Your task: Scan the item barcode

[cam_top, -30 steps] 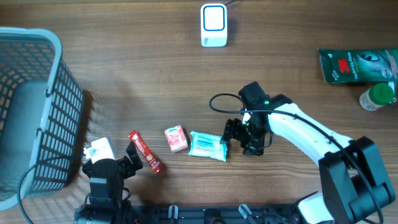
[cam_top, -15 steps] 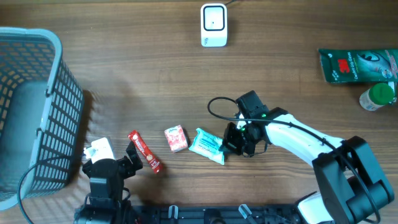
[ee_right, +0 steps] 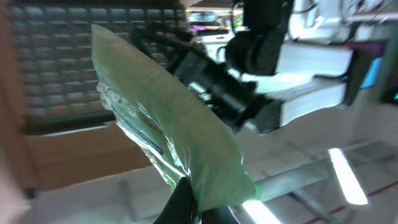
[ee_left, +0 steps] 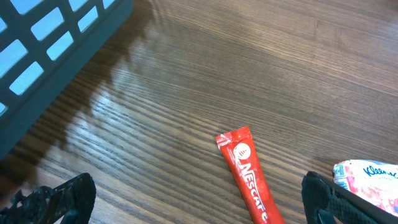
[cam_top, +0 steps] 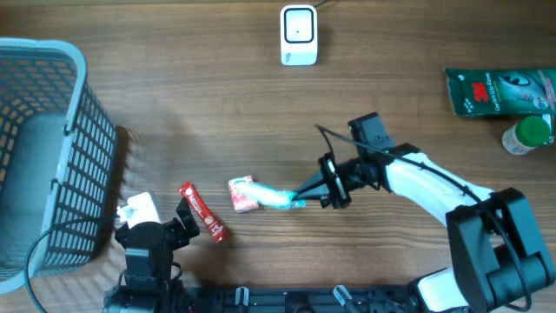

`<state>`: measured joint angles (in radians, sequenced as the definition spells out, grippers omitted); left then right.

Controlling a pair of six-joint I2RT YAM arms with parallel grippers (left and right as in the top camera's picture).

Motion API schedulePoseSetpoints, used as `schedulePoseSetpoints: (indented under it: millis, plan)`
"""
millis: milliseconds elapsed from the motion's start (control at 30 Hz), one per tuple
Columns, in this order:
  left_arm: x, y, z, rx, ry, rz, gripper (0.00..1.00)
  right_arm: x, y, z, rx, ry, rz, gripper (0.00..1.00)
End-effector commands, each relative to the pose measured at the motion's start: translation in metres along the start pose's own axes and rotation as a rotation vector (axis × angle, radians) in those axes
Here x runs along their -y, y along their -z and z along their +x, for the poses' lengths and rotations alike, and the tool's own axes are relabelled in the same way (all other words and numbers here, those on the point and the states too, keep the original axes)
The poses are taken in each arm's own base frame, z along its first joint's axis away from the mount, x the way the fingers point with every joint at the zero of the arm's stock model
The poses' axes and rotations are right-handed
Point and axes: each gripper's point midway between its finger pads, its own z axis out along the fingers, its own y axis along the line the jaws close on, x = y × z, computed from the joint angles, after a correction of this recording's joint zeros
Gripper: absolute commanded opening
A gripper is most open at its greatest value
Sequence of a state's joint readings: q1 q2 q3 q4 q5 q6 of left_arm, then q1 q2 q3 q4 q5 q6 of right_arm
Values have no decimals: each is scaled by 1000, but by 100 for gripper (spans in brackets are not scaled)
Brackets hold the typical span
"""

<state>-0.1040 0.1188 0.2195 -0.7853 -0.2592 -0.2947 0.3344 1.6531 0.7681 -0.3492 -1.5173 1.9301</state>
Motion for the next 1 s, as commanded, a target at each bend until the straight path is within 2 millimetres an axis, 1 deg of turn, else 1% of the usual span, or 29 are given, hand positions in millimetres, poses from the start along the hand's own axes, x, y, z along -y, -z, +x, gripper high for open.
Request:
schedulePoseSetpoints:
  millis: [0, 33, 67, 100, 133, 167, 200, 233, 267, 300, 333, 367, 400, 467, 500, 533, 567, 600, 633, 700, 800, 867, 900, 933, 967]
  plan:
    - [3, 0, 0, 3, 0, 15, 100, -26, 32, -14, 73, -149, -145, 4]
    - [3, 0, 0, 3, 0, 15, 100, -35, 44, -25, 125, -157, -207, 4]
    - [3, 0, 0, 3, 0, 15, 100, -37, 48, -27, 140, -155, -225, 4]
    - [3, 0, 0, 3, 0, 15, 100, -38, 48, -27, 140, -130, -222, 4]
    - [3, 0, 0, 3, 0, 15, 100, -42, 48, -26, 167, 114, -211, 4]
    - [3, 0, 0, 3, 0, 15, 100, -50, 50, -27, 222, 384, -208, 4]
    - [3, 0, 0, 3, 0, 15, 100, -65, 56, -34, 321, 608, -221, 5]
    - [3, 0, 0, 3, 0, 15, 100, -78, 62, -41, 441, 891, -205, 4]
    - [3, 0, 0, 3, 0, 15, 100, -83, 66, -49, 538, 1129, -152, 23]
    - [3, 0, 0, 3, 0, 15, 100, -88, 74, -62, 648, 1213, -107, 40]
    - [3, 0, 0, 3, 0, 15, 100, -88, 81, -77, 742, 1222, -62, 54]
    - [3, 0, 0, 3, 0, 15, 100, -87, 91, -92, 841, 1188, -21, 79]
    - [3, 0, 0, 3, 0, 15, 100, -84, 95, -99, 874, 1156, -4, 100]
    - [3, 0, 0, 3, 0, 15, 100, -86, 96, -98, 878, 1165, -9, 100]
    - [3, 0, 0, 3, 0, 15, 100, -90, 96, -96, 885, 1185, -18, 78]
    - [3, 0, 0, 3, 0, 15, 100, -94, 98, -95, 901, 1203, -25, 37]
    - [3, 0, 0, 3, 0, 15, 100, -98, 100, -94, 922, 1217, -32, 12]
    - [3, 0, 0, 3, 0, 15, 100, -101, 101, -94, 931, 1216, -40, 4]
    - [3, 0, 0, 3, 0, 15, 100, -102, 98, -92, 926, 1231, -43, 4]
    - [3, 0, 0, 3, 0, 15, 100, -102, 91, -94, 939, 1221, -24, 5]
    - [3, 0, 0, 3, 0, 15, 100, -101, 75, -108, 1018, 1174, 31, 4]
    - [3, 0, 0, 3, 0, 15, 100, -91, 70, -134, 1130, 1032, 84, 5]
    - [3, 0, 0, 3, 0, 15, 100, -80, 72, -151, 1186, 925, 114, 5]
    - [3, 0, 0, 3, 0, 15, 100, -63, 78, -168, 1237, 768, 136, 5]
    - [3, 0, -1, 3, 1, 15, 100, -51, 80, -176, 1244, 656, 130, 5]
